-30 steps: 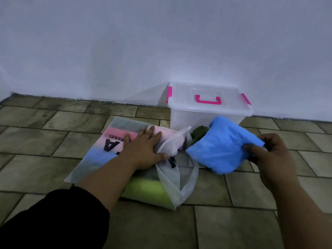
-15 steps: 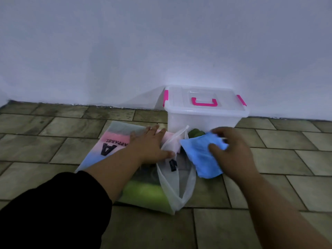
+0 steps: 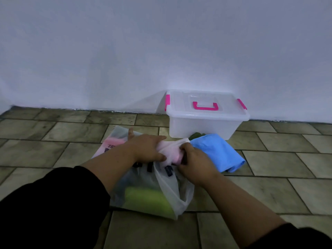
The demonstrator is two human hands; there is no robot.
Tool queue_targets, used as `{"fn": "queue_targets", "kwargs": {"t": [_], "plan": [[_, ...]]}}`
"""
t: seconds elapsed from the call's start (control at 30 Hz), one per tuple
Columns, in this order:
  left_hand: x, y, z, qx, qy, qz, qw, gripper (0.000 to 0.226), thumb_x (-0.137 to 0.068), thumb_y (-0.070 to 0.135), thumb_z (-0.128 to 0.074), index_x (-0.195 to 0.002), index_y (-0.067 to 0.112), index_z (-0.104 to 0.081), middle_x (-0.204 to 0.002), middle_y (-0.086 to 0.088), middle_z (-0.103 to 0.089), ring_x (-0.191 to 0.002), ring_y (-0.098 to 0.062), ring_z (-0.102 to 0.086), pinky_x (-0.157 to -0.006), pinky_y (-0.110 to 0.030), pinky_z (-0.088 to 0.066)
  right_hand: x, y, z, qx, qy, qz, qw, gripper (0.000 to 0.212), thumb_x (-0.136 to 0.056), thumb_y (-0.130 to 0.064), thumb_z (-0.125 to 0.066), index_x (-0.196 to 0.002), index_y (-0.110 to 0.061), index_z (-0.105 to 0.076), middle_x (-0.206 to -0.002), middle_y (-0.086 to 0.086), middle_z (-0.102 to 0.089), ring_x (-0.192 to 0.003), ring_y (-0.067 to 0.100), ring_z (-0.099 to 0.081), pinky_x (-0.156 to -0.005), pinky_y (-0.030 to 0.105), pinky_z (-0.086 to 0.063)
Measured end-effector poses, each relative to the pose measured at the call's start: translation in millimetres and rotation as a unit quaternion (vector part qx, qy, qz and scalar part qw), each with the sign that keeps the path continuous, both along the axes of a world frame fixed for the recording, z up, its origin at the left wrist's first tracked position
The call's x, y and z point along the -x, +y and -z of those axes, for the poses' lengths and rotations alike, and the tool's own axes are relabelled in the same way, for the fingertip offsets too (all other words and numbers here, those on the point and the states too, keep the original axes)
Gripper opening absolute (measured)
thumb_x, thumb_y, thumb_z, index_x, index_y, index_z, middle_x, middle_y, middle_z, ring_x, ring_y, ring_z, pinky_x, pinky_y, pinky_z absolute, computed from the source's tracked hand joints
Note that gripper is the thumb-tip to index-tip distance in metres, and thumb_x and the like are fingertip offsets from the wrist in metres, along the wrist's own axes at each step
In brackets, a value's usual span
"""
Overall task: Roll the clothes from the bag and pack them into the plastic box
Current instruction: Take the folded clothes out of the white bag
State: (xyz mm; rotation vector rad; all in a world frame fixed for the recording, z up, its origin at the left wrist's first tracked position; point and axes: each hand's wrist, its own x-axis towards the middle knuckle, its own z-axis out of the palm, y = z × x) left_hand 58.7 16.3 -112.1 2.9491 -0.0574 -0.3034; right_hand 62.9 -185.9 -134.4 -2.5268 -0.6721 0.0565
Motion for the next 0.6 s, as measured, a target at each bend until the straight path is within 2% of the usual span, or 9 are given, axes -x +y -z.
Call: {"fn": "queue_targets", "kwargs": {"t": [0.07, 0.2, 0.27, 0.33, 0.4, 0.53, 0.6], "plan": [[-1, 2, 0, 0.027, -0.007, -0.017, 0.999, 0.079, -0.077, 0.064, -0.050, -0.145, 0.045, -0.016, -0.144, 0.007, -0.046, -0.135, -0.019, -0.037, -0.108, -0.062, 0.012, -5, 6, 5, -0.003, 0.003, 0.013, 1.000, 0.050, -0.074, -0.026, -0.064, -0.120, -0.015, -0.046, -0.106, 0.009, -0.064, -0.097, 0.028, -0.058, -0.068, 0.027, -0.036], [-2, 2, 10, 0.072, -0.042, -0.035, 0.996, 0.071, -0.088, 0.051, -0.048, -0.148, 0.037, -0.013, -0.143, 0.003, -0.047, -0.135, -0.020, -0.038, -0.114, -0.049, 0.005, -4, 8, 14, -0.051, -0.020, 0.045, 0.997, 0.040, -0.074, -0.030, -0.067, -0.109, -0.018, -0.051, -0.096, 0.003, -0.068, -0.088, 0.023, -0.062, -0.063, 0.025, -0.035], [-2, 2, 17, 0.111, -0.068, -0.041, 0.991, 0.067, -0.090, 0.043, -0.051, -0.148, 0.035, -0.018, -0.141, -0.001, -0.049, -0.134, -0.022, -0.039, -0.117, -0.043, -0.005, 1, 5, 16, -0.062, -0.023, 0.063, 0.996, 0.035, -0.074, -0.034, -0.068, -0.103, -0.022, -0.051, -0.089, -0.001, -0.067, -0.083, 0.019, -0.063, -0.063, 0.026, -0.040], [-2, 1, 21, 0.141, -0.078, -0.057, 0.985, 0.065, -0.089, 0.042, -0.053, -0.146, 0.036, -0.023, -0.141, -0.001, -0.050, -0.136, -0.028, -0.036, -0.116, -0.045, -0.020, 2, 2, 17, -0.059, -0.017, 0.064, 0.996, 0.035, -0.074, -0.039, -0.069, -0.100, -0.024, -0.051, -0.088, -0.003, -0.067, -0.081, 0.016, -0.062, -0.064, 0.027, -0.044], [-1, 1, 22, 0.154, -0.082, -0.069, 0.982, 0.063, -0.089, 0.041, -0.055, -0.145, 0.037, -0.027, -0.140, 0.000, -0.051, -0.135, -0.031, -0.035, -0.112, -0.045, -0.028, -2, 3, 15, -0.039, 0.000, 0.059, 0.998, 0.038, -0.074, -0.041, -0.069, -0.102, -0.023, -0.051, -0.090, -0.002, -0.067, -0.083, 0.018, -0.062, -0.067, 0.028, -0.047], [0, 2, 22, 0.153, -0.081, -0.055, 0.983, 0.064, -0.089, 0.041, -0.054, -0.146, 0.035, -0.026, -0.138, -0.001, -0.053, -0.131, -0.027, -0.041, -0.111, -0.041, -0.027, -10, 15, 8, 0.008, 0.038, 0.034, 0.999, 0.047, -0.082, -0.037, -0.061, -0.119, -0.014, -0.043, -0.099, 0.007, -0.064, -0.088, 0.024, -0.059, -0.065, 0.026, -0.037], [0, 4, 24, 0.151, -0.086, -0.045, 0.984, 0.063, -0.089, 0.043, -0.051, -0.146, 0.034, -0.025, -0.138, -0.003, -0.053, -0.128, -0.026, -0.044, -0.111, -0.040, -0.027, -10, 16, 3, -0.010, 0.038, 0.027, 0.999, 0.040, -0.083, -0.036, -0.060, -0.113, -0.016, -0.043, -0.090, 0.003, -0.062, -0.086, 0.025, -0.060, -0.064, 0.027, -0.036]]}}
